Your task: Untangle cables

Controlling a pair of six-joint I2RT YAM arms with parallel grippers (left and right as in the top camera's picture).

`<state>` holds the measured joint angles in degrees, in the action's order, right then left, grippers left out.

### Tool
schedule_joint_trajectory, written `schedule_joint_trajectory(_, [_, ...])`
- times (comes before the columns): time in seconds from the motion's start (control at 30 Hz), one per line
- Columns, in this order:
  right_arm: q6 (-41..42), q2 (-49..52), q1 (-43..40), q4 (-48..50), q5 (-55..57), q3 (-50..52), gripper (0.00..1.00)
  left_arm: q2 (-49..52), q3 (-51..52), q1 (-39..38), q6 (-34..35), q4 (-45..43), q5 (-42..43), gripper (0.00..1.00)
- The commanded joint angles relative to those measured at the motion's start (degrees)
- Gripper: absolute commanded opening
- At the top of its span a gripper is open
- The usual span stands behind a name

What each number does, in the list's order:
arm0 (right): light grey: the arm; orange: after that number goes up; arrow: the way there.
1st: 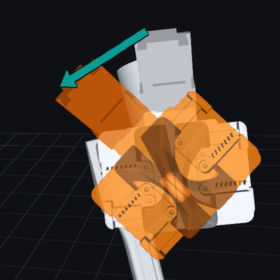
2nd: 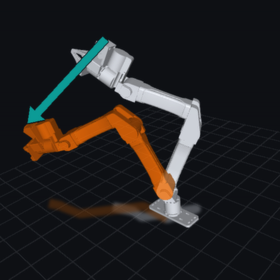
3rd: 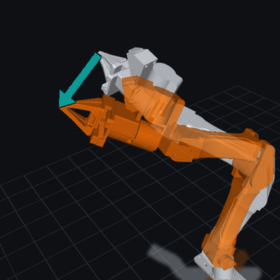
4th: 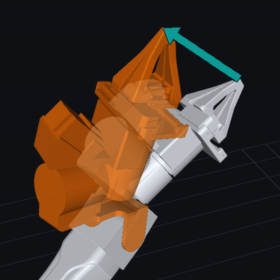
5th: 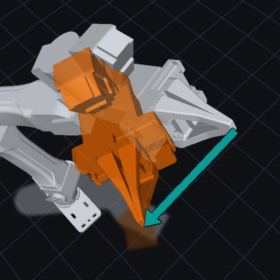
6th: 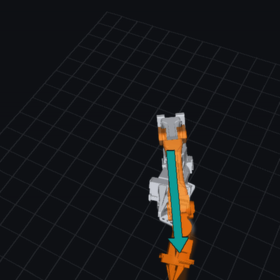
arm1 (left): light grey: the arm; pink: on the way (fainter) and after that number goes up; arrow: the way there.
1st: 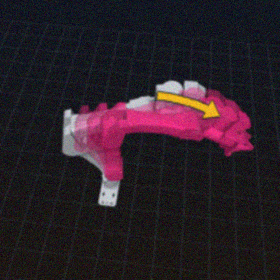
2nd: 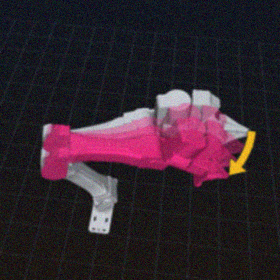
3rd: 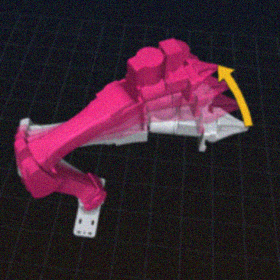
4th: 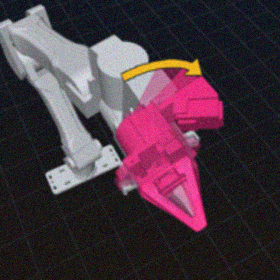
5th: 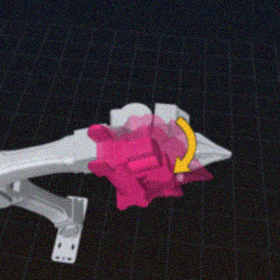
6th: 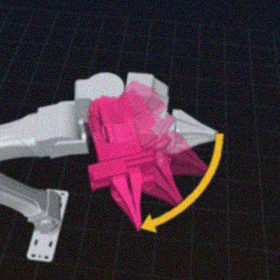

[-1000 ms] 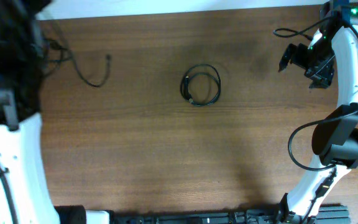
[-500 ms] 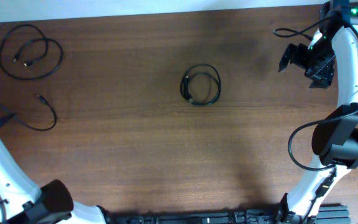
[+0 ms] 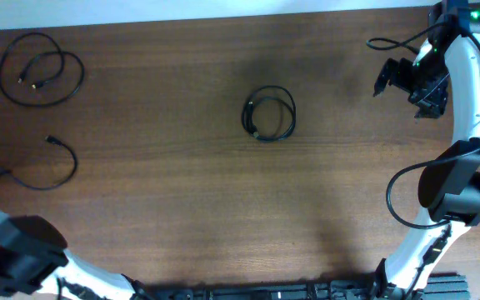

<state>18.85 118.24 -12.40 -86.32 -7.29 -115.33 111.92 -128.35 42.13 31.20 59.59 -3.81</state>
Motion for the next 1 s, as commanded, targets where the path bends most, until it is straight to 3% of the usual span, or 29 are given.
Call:
schedule_joint_trajectory(0.0, [-0.3,-1.8,0.0,0.0,0.9,-0.9,0.98,5.0,0.1,2.5,-3.1,3.0,9.4,0.0])
schedule_joint_trajectory(0.27, [-0.3,-1.8,0.0,0.0,0.9,-0.9,0.99,13.3,0.1,5.0,-3.9,12.1,9.4,0.0])
schedule_joint_trajectory(0.47, [-0.3,-1.8,0.0,0.0,0.9,-0.9,0.98,17.9,0.1,5.0,-3.9,15.0,9.4,0.08])
schedule_joint_trajectory(0.5, [-0.3,-1.8,0.0,0.0,0.9,-0.9,0.98,18.5,0.1,5.0,-3.9,15.0,9.2,0.23])
schedule_joint_trajectory(0.53, [-0.3,-1.8,0.0,0.0,0.9,-0.9,0.98,19.1,0.1,5.0,-4.4,15.1,9.0,0.58])
schedule_joint_trajectory(0.57, [-0.3,-1.8,0.0,0.0,0.9,-0.9,0.98,19.1,0.1,5.0,-5.1,15.1,9.0,0.79])
schedule_joint_trajectory(0.63, [-0.3,-1.8,0.0,0.0,0.9,-0.9,0.98,19.1,-0.1,5.0,-7.0,14.6,9.2,0.98])
schedule_joint_trajectory(0.83, [-0.3,-1.8,0.0,0.0,0.9,-0.9,0.98,19.1,-6.8,4.9,-12.0,15.5,21.3,0.99])
schedule_joint_trajectory(0.97, [-0.3,-1.8,0.0,0.0,0.9,-0.9,0.99,19.1,-13.5,3.1,-12.8,17.2,24.2,0.99])
